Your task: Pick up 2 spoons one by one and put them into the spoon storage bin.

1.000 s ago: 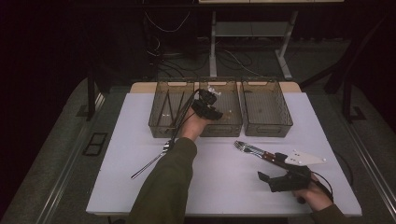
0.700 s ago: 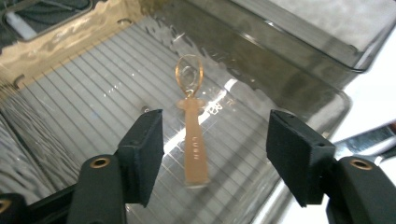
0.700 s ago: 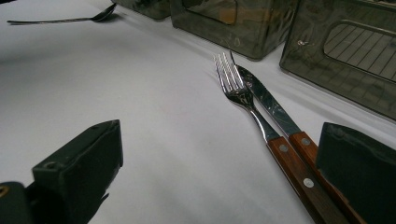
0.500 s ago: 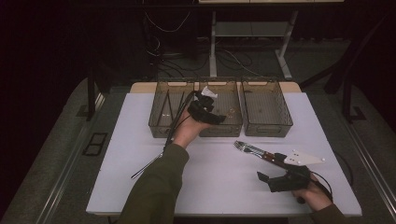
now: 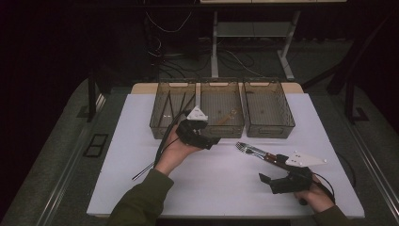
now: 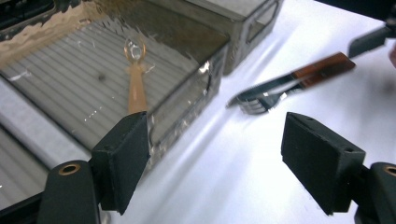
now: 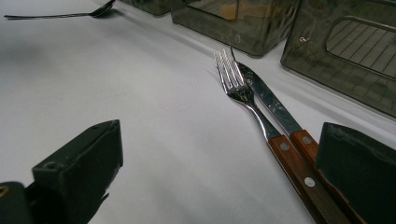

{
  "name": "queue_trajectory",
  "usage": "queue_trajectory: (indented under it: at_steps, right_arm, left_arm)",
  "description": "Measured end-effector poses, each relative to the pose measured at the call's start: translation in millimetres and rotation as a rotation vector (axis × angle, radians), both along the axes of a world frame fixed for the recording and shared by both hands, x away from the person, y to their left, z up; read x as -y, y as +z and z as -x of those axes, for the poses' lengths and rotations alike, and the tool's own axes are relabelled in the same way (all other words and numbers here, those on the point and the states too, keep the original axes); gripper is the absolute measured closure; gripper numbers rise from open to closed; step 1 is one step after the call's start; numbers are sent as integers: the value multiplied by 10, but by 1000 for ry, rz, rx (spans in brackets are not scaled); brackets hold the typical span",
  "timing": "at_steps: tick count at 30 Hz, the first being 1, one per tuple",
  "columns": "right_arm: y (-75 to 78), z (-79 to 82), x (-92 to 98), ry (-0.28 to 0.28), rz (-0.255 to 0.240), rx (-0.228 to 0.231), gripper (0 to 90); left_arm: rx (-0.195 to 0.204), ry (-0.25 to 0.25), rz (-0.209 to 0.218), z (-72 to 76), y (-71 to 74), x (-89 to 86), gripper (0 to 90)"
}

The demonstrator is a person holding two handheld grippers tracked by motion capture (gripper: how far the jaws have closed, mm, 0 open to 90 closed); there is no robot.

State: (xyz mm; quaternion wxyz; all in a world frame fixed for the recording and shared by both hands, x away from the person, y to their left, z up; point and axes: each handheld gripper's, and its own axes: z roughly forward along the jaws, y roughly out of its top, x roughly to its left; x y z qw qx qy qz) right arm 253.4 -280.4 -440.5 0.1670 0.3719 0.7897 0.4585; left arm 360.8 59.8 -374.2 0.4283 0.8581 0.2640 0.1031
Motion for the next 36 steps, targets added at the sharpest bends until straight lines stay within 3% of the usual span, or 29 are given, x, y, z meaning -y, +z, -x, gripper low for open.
queue_trajectory:
  at_steps: [6, 8, 11, 16, 18, 26, 30, 36]
  right_arm:
    - [2, 4, 6, -6, -3, -5, 11]
    - [0, 1, 2, -9, -3, -3, 11]
    - [3, 4, -2, -7, 3, -2, 11]
    - [-3, -3, 5, -9, 3, -6, 11]
    - [-5, -3, 8, -8, 4, -5, 11]
    - [-3, -2, 5, -7, 4, -4, 11]
    - [-2, -2, 1, -2, 8, -7, 11]
    - [-5, -2, -7, -2, 11, -6, 11]
  left_arm:
    - [8, 24, 4, 240, -142, -296, 256]
    - [17, 38, -13, 297, -173, -403, 271]
    - [21, 58, -2, 360, -205, -568, 346]
    - [13, 96, -7, 383, -262, -821, 554]
    - [15, 115, -30, 364, -293, -920, 610]
    - [-12, 225, -48, 244, -402, -1252, 893]
    - [-16, 287, -64, 122, -488, -1339, 895]
    - [-54, 308, -99, -30, -636, -1379, 895]
